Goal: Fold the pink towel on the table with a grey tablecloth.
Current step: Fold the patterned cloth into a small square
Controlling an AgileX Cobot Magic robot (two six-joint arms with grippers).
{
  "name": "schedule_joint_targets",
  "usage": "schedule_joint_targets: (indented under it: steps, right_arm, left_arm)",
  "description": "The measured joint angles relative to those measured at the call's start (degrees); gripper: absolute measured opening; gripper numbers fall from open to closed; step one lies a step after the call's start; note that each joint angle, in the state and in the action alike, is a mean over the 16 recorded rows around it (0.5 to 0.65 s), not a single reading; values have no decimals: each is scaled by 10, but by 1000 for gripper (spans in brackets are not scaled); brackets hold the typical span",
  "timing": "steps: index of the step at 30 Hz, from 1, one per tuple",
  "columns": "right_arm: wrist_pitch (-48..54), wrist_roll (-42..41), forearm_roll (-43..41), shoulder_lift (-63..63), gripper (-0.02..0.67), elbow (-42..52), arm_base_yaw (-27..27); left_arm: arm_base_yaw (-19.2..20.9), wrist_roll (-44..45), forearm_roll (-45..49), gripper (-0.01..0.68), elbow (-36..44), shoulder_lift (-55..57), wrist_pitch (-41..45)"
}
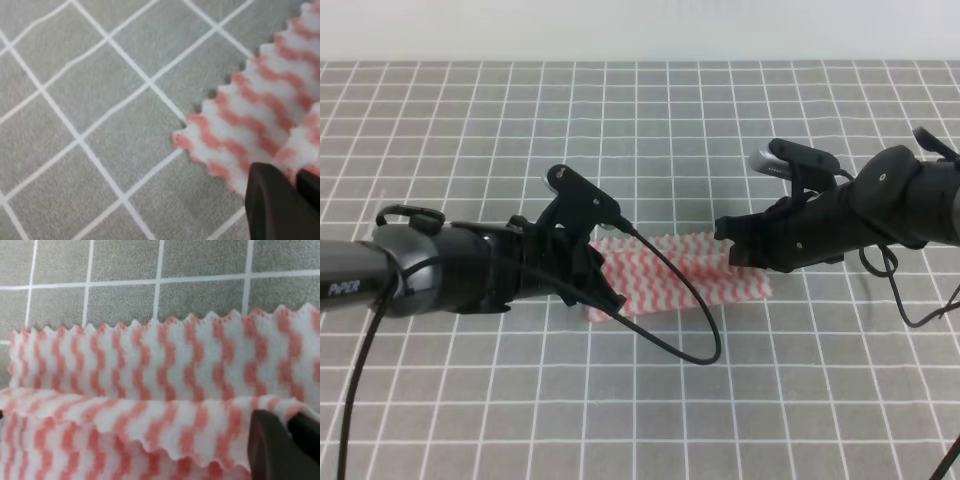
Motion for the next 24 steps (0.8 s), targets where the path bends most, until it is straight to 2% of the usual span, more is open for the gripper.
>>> schedule_joint_targets:
  steps: [11,15,24]
  right_arm:
    - [0,0,0,1,-14,-1,0]
    - [0,0,0,0,-14,-1,0]
    - [0,0,0,0,-14,-1,0]
  left_arm:
    - [3,7,0,18,-2,3,1]
    - [3,11,3,71,-2,3,1]
    - [3,5,3,240,-17,2,-9]
